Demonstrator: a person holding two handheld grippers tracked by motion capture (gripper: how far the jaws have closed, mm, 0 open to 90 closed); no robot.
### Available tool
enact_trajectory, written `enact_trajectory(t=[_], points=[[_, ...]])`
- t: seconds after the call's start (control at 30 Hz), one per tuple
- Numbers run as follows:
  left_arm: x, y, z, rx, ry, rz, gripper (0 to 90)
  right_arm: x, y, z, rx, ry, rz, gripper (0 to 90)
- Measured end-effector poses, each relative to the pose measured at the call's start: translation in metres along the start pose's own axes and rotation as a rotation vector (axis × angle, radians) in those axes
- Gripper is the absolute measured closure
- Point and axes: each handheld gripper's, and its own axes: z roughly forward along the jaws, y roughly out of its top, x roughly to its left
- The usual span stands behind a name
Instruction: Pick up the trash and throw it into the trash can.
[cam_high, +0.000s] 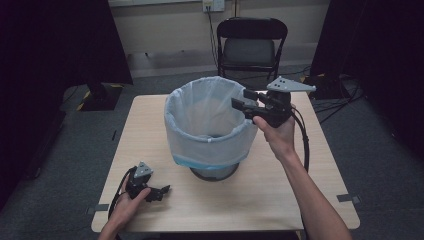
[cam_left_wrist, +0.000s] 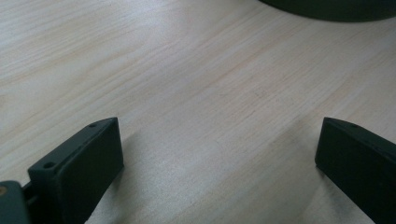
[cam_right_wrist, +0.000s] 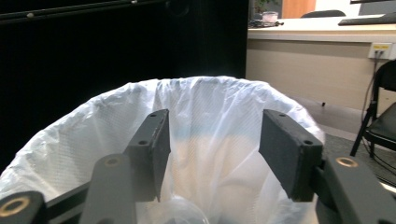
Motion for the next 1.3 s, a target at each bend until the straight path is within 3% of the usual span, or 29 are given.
enact_trajectory(t=[0.1, 0.37, 0.5, 0.7, 1.0, 1.3], points=[[0.000, 0.000, 0.000, 0.000, 0.000, 0.000, 0.2, -0.003, 0.003, -0.001, 0.016, -0.001, -0.003, 37.4], [0.000, 0.000, 0.000, 0.000, 0.000, 0.000, 0.2, -0.014, 0.005, -0.014, 0.005, -0.083, 0.008, 26.8], [0.000, 0.000, 0.000, 0.000, 0.000, 0.000, 0.2, -0.019, 0.005, -0.020, 0.031, -0.133, 0.005, 19.9], [0.000, 0.000, 0.000, 0.000, 0.000, 0.000, 0.2, -0.029, 0.000, -0.036, 0.032, -0.187, 0.022, 19.5], [0.000, 0.000, 0.000, -0.001, 0.001, -0.001, 0.2, -0.043, -0.025, -0.059, 0.063, -0.255, 0.059, 20.6], [0.000, 0.000, 0.000, -0.001, 0.001, -0.001, 0.2, -0.045, -0.068, -0.066, 0.155, -0.304, 0.084, 20.7]])
